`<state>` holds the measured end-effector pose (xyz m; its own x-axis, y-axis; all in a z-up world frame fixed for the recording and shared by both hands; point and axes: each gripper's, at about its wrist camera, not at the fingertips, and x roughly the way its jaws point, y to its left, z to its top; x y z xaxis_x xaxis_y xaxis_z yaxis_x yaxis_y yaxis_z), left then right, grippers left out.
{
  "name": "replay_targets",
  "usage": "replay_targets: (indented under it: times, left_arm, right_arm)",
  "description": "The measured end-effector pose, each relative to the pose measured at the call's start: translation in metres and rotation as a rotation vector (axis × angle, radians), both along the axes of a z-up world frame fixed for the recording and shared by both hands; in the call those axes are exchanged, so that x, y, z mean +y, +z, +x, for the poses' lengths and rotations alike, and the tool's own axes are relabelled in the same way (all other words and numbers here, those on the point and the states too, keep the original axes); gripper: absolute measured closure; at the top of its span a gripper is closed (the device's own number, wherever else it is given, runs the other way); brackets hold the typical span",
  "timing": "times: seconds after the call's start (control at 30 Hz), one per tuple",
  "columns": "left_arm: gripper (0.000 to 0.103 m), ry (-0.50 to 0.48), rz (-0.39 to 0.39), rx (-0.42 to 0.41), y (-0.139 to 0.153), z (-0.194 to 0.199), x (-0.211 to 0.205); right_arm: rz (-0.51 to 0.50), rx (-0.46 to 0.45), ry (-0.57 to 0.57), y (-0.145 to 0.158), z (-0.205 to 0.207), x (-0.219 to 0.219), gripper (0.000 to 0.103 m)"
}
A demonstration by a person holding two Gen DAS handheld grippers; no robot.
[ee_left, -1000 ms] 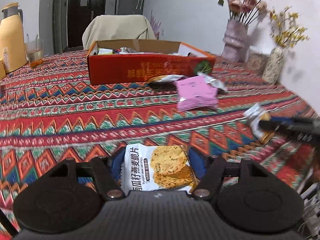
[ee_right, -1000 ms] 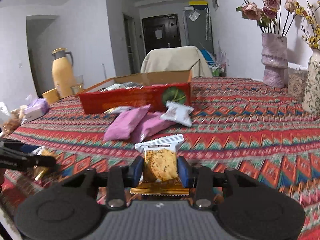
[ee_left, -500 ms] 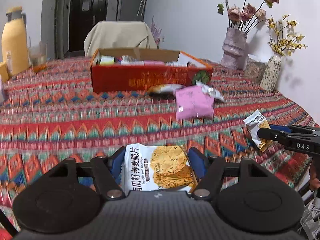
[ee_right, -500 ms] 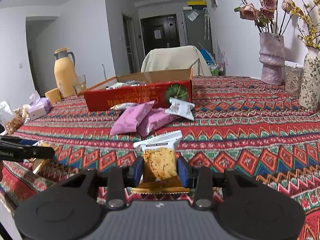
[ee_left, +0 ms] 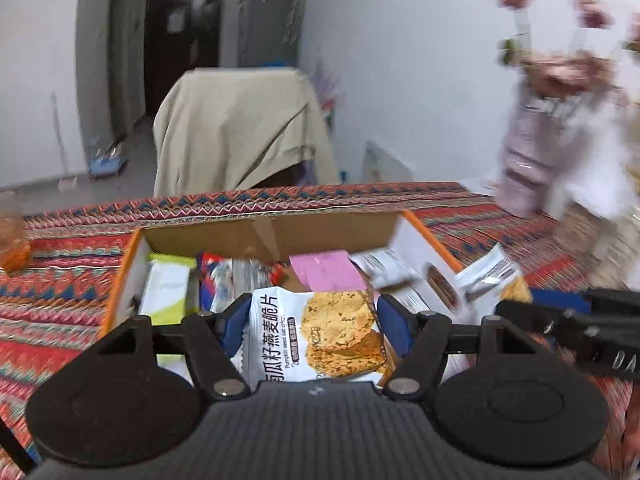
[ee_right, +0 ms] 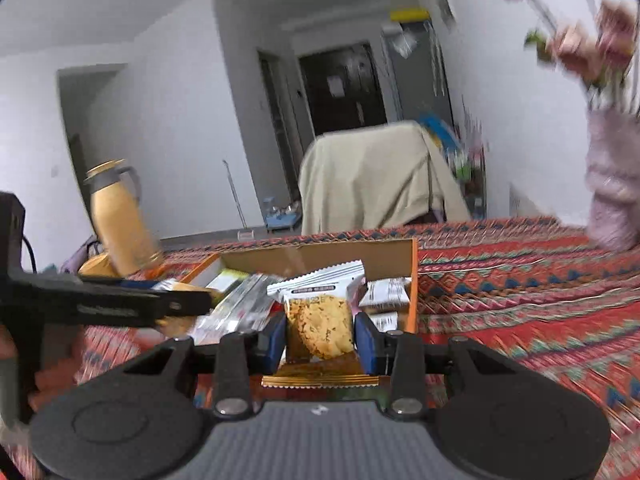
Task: Organize snacks
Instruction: 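Carry both crisp packets into the box and open both tools, then move both tools back over the snack pile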
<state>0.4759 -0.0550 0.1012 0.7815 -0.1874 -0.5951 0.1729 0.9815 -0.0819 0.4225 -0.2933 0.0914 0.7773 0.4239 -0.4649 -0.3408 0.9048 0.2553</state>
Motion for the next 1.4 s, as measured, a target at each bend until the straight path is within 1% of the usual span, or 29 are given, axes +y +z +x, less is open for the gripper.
replay_targets:
  times: [0.03,0.1,0.2,0.27,0.3,0.33,0.37,0.4,0.43,0.47,0.53,0.57,0.7,0.8,0.83,0.97,1.03,1.1,1.17,1.23,1.3,1.4]
  left_arm:
    - [0.035,0.003,0.011,0.017,-0.004,0.02,-0.004]
    - [0.035,0.041,0.028,0.046,-0.013,0.055,-0.01]
    - [0.034,0.065,0.005,0.091,-0.023,0.099,-0.012]
    - [0.031,0.067,-0.019,0.109,-0.027,0.117,-0.012]
    - [0.026,0.073,-0.027,0.117,-0.029,0.123,-0.009]
    - [0.026,0.074,-0.038,0.12,-0.029,0.128,-0.008]
    - [0.025,0.075,-0.054,0.117,-0.029,0.131,-0.005]
    - [0.022,0.074,-0.066,0.113,-0.028,0.131,-0.003]
    - [0.018,0.07,-0.076,0.11,-0.027,0.131,0.0]
    - [0.018,0.066,-0.078,0.101,-0.025,0.128,0.002]
    - [0.018,0.065,-0.059,0.081,-0.02,0.124,0.004]
    - [0.018,0.066,-0.045,0.072,-0.017,0.119,0.006]
    - [0.018,0.088,-0.025,0.071,-0.001,0.101,0.016]
    - [0.017,0.09,-0.009,0.052,0.016,0.069,0.026]
    - [0.016,0.086,0.004,0.043,0.021,0.057,0.029]
    - [0.012,0.065,0.063,-0.03,0.041,-0.023,0.042]
    - [0.009,0.057,0.077,-0.066,0.046,-0.065,0.049]
    - [0.007,0.056,0.077,-0.093,0.049,-0.11,0.055]
    - [0.007,0.04,0.046,-0.11,0.047,-0.153,0.062]
    - [0.006,0.042,0.008,-0.126,0.041,-0.192,0.069]
    - [0.006,0.053,-0.014,-0.15,0.031,-0.228,0.076]
    - [0.005,0.092,0.004,-0.191,0.011,-0.273,0.076]
  right_arm:
    - [0.002,0.04,-0.002,-0.002,0.026,0.004,0.067]
    - [-0.031,0.102,-0.029,-0.009,0.075,0.012,0.067]
    - [-0.076,0.181,-0.048,-0.021,0.13,0.027,0.067]
    - [-0.094,0.211,-0.064,-0.027,0.156,0.035,0.066]
    - [-0.097,0.226,-0.07,-0.03,0.166,0.039,0.066]
    - [-0.098,0.248,-0.079,-0.032,0.176,0.043,0.063]
    - [-0.087,0.264,-0.082,-0.035,0.182,0.045,0.054]
    - [-0.063,0.284,-0.074,-0.037,0.188,0.046,0.052]
    - [-0.04,0.299,-0.059,-0.041,0.193,0.047,0.051]
    - [-0.029,0.305,-0.046,-0.044,0.193,0.051,0.05]
    - [-0.05,0.282,-0.053,-0.044,0.189,0.055,0.048]
    - [-0.061,0.267,-0.057,-0.043,0.186,0.054,0.048]
    - [-0.049,0.245,-0.072,-0.031,0.168,0.037,0.047]
    - [-0.068,0.215,-0.089,-0.012,0.148,0.023,0.044]
    - [-0.068,0.202,-0.088,-0.006,0.139,0.019,0.042]
    - [-0.039,0.148,-0.055,0.015,0.091,0.002,0.032]
    - [-0.058,0.113,-0.035,0.025,0.06,-0.001,0.032]
    - [-0.081,0.074,-0.013,0.034,0.027,-0.003,0.027]
    - [-0.095,0.012,0.003,0.039,-0.016,-0.006,0.012]
    - [-0.109,-0.053,0.024,0.041,-0.059,-0.009,0.009]
    - [-0.099,-0.095,0.033,0.037,-0.099,-0.012,0.006]
    - [-0.012,-0.103,0.054,0.025,-0.146,-0.019,0.004]
